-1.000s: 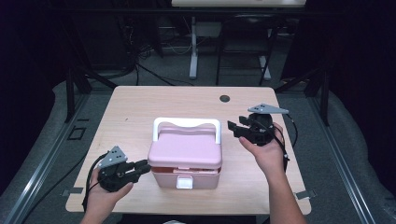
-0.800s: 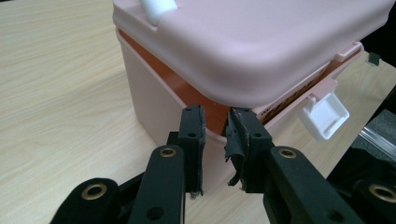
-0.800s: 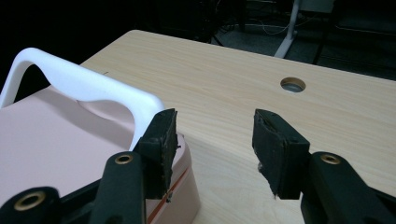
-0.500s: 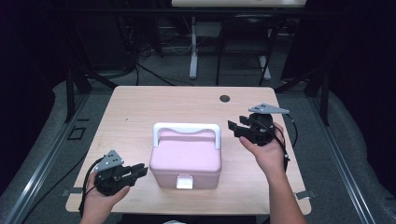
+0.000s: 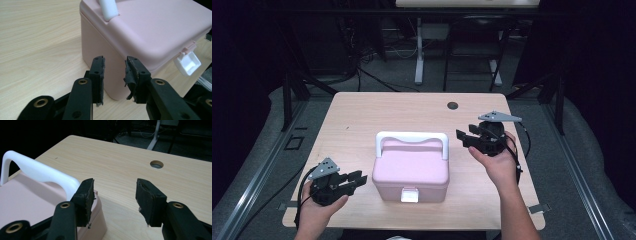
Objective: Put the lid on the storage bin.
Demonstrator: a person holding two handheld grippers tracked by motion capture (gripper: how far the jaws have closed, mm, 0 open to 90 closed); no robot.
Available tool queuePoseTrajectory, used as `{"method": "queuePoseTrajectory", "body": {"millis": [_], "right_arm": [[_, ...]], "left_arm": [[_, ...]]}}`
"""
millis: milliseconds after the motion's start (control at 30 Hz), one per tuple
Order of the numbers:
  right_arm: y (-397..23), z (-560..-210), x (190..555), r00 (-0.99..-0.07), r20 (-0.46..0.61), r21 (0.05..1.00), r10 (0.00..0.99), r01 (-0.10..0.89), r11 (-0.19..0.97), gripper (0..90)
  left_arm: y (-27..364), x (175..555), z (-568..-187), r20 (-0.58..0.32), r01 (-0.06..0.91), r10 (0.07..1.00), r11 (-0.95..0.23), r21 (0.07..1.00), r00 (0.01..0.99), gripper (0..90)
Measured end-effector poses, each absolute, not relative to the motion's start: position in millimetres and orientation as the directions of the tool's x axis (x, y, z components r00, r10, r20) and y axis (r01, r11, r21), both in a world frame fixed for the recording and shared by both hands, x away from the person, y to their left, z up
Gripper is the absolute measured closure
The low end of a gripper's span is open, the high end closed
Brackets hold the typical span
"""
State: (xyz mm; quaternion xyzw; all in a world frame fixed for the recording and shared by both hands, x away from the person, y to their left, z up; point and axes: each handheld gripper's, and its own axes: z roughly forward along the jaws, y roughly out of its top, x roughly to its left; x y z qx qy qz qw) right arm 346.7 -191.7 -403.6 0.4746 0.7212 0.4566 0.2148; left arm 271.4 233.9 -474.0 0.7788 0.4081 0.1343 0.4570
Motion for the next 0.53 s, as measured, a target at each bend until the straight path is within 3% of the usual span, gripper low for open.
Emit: {"method": "queuePoseTrajectory", "body": {"millis": [533], "right_arm": [[-194,-407,349,-0.452,0.102,0.859,0.886,0.489,0.151,44.5]], "left_arm": [[241,296,-473,-0.166,0.522,0.792,-0.214,0.826,0.588,54.8]]}}
